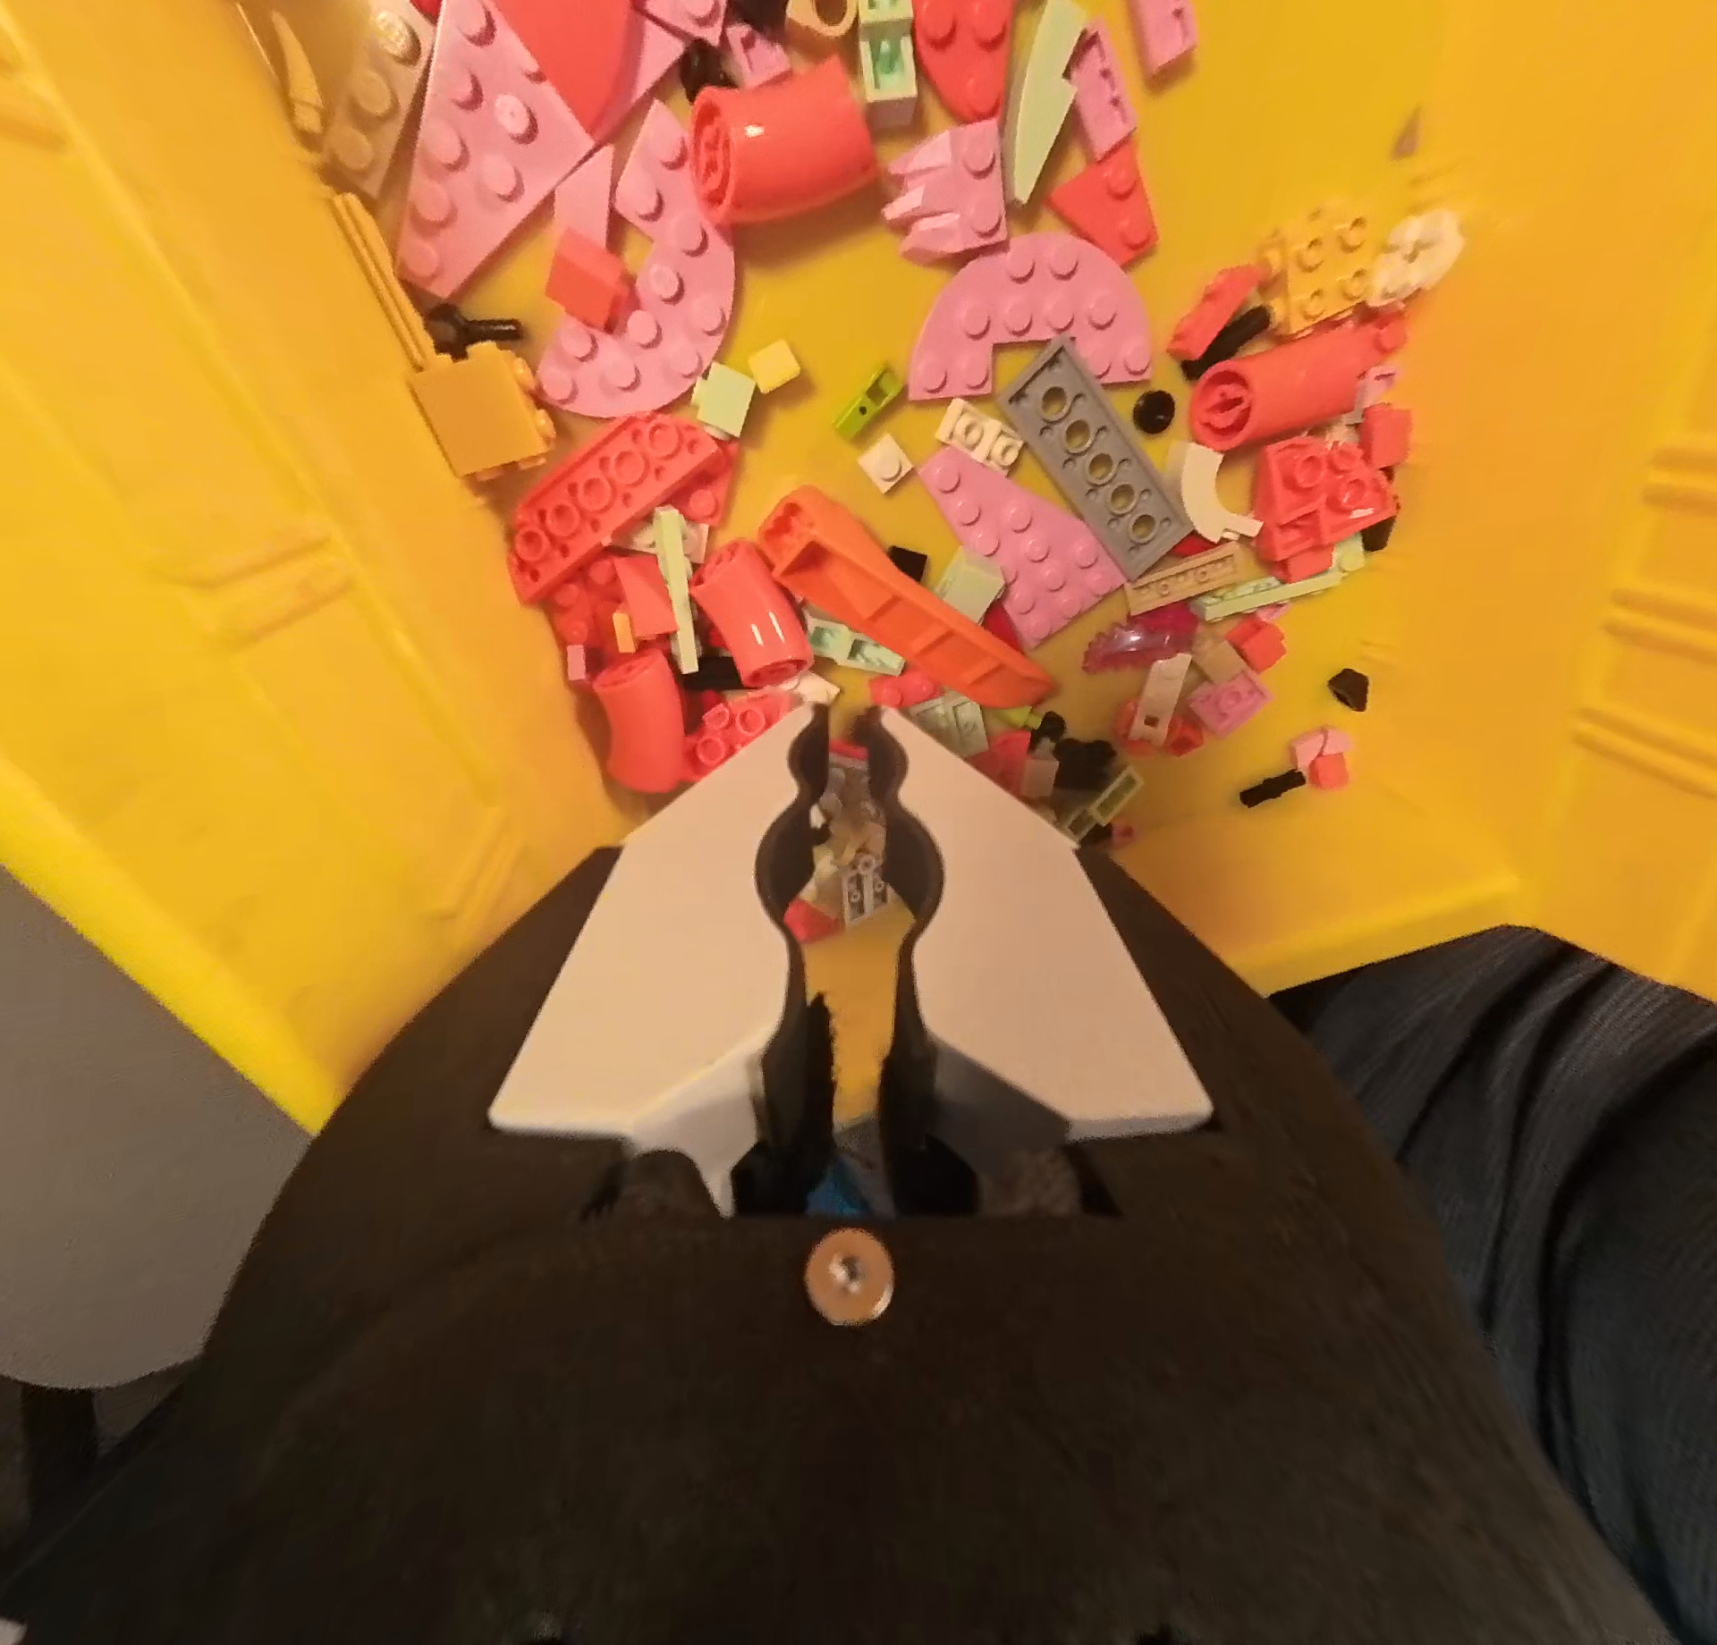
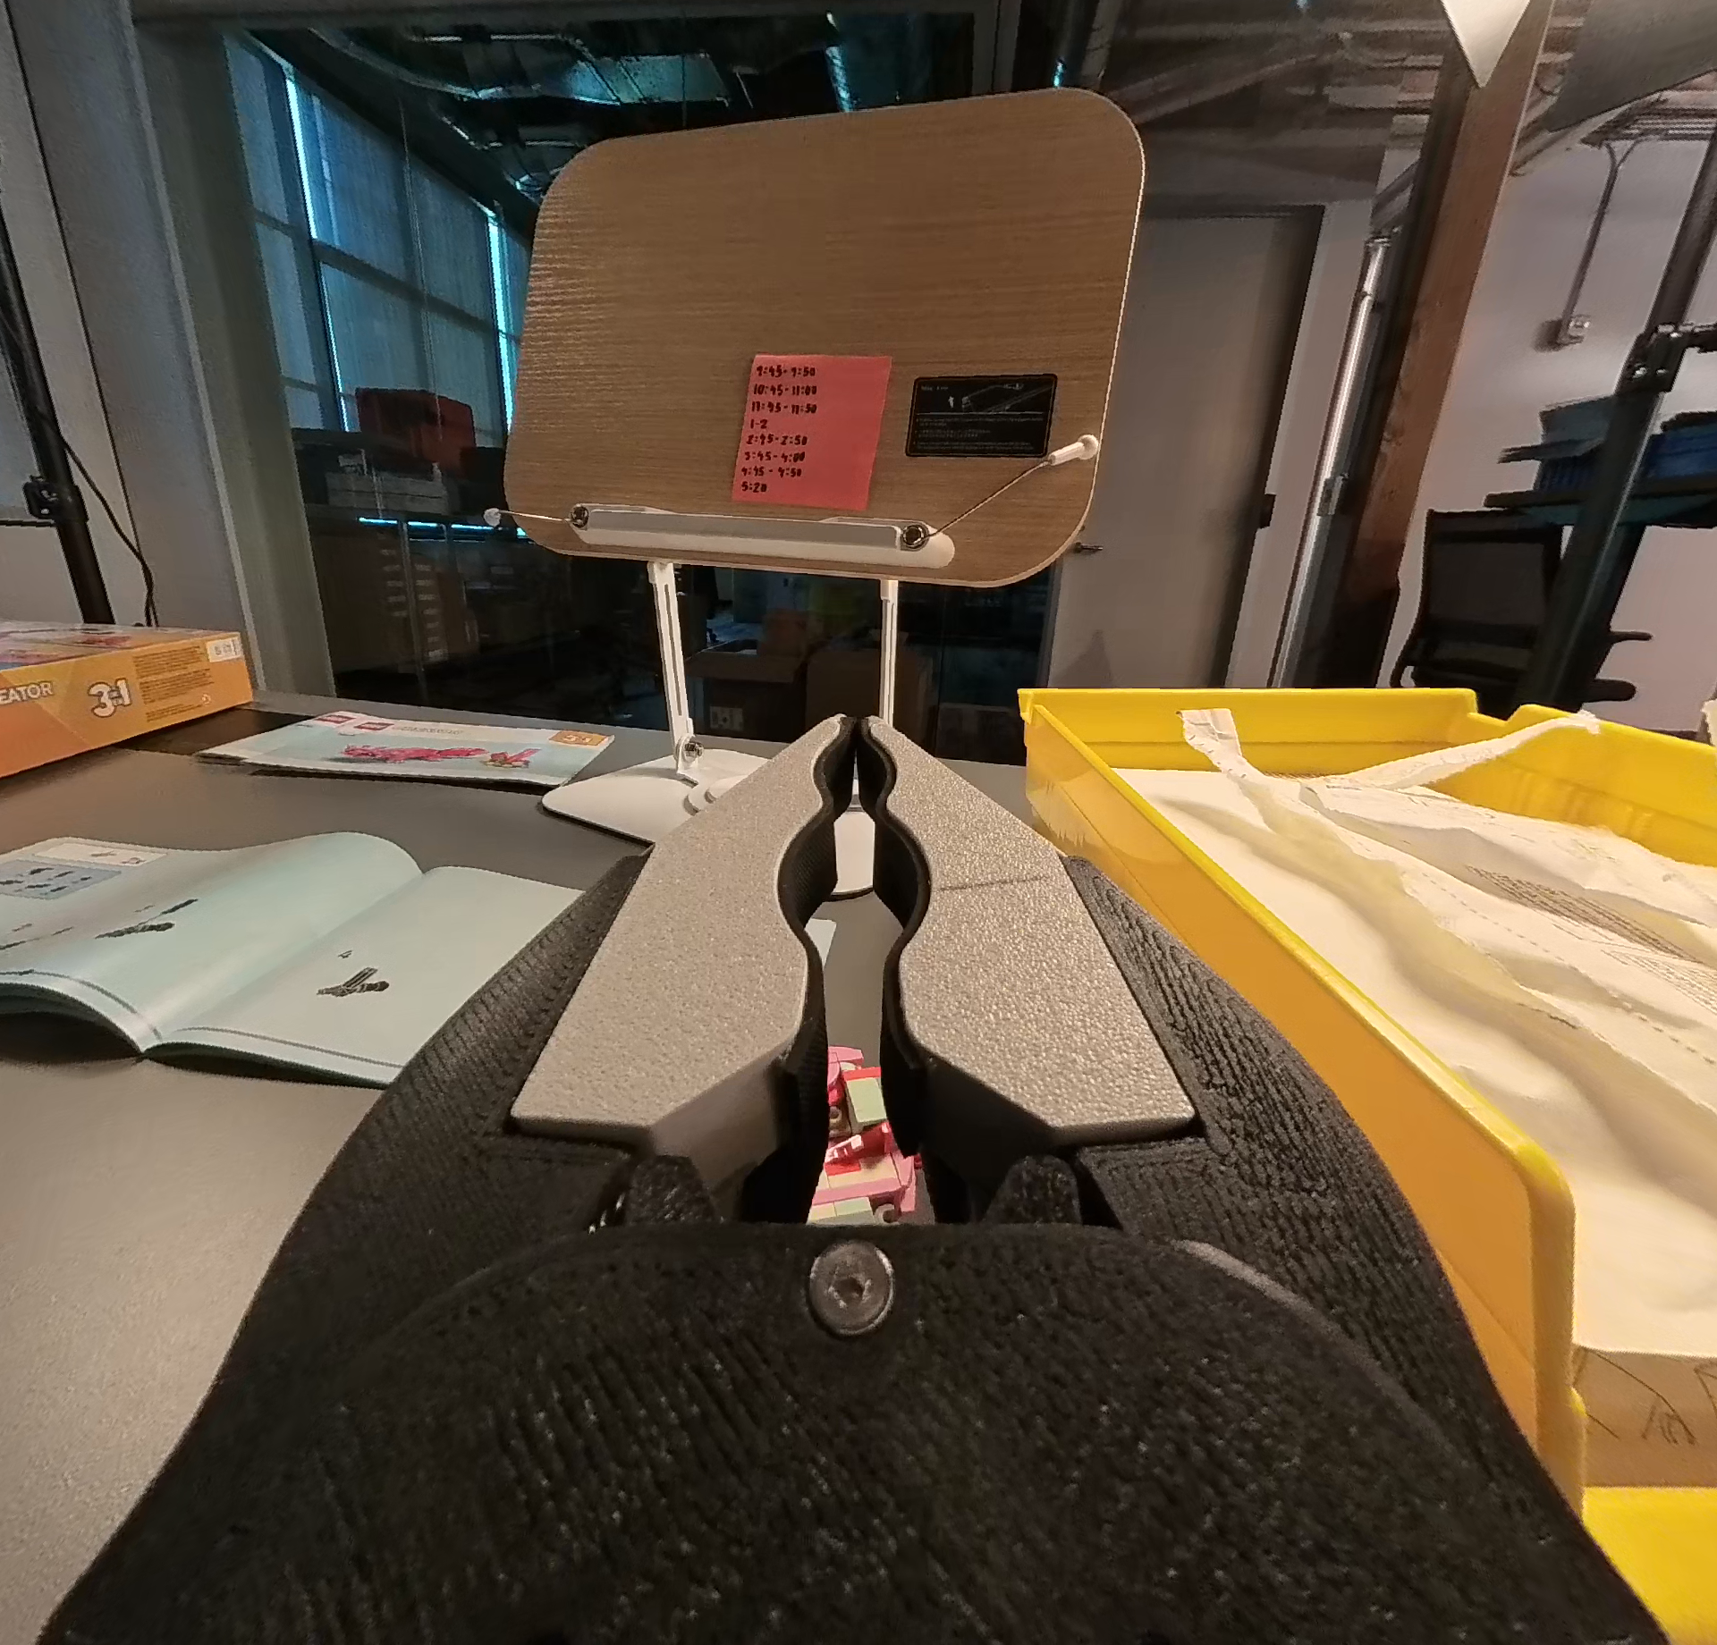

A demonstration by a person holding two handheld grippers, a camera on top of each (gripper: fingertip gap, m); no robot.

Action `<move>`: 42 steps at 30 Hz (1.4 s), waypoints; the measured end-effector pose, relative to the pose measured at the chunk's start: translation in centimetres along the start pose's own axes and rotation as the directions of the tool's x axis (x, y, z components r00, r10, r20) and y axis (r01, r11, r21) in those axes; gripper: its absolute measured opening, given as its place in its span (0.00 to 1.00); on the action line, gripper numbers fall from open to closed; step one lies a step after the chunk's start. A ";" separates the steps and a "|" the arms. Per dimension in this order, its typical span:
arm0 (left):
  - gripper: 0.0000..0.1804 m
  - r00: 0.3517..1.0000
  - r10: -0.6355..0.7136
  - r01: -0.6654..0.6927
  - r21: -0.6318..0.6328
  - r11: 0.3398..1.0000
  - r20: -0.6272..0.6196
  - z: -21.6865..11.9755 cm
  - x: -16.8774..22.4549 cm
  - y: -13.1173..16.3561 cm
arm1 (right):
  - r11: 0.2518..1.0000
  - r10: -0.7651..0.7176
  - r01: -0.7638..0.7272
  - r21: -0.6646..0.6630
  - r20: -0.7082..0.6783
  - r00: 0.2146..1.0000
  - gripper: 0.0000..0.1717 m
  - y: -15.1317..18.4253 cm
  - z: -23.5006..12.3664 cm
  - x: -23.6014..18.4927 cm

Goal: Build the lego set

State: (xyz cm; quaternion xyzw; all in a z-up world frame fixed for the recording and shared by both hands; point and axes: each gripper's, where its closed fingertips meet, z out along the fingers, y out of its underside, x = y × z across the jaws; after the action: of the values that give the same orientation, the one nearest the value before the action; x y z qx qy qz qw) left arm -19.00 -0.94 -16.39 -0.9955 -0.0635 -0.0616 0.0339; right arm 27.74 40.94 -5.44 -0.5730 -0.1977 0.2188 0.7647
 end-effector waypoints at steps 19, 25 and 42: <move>0.09 0.999 -0.004 0.000 -0.101 0.995 -0.037 1.4 0.5 1.6 | 1.000 0.010 -0.010 0.001 0.001 1.000 0.00 0.0 0.0 0.0; 0.02 0.999 0.019 -0.024 -0.106 0.994 -0.044 1.5 0.6 1.7 | 1.000 0.016 -0.016 0.002 0.004 1.000 0.00 0.0 0.0 0.0; 0.02 0.937 0.319 -0.334 0.626 0.705 0.142 -12.0 14.2 -6.5 | 1.000 0.010 -0.010 -0.004 0.007 1.000 0.00 0.1 0.1 -0.1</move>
State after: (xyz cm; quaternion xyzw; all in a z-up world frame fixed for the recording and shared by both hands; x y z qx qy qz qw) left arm -7.29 6.29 -2.37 -0.9194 0.0961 -0.0179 0.3811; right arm 27.64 40.97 -5.49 -0.5745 -0.1980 0.2241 0.7619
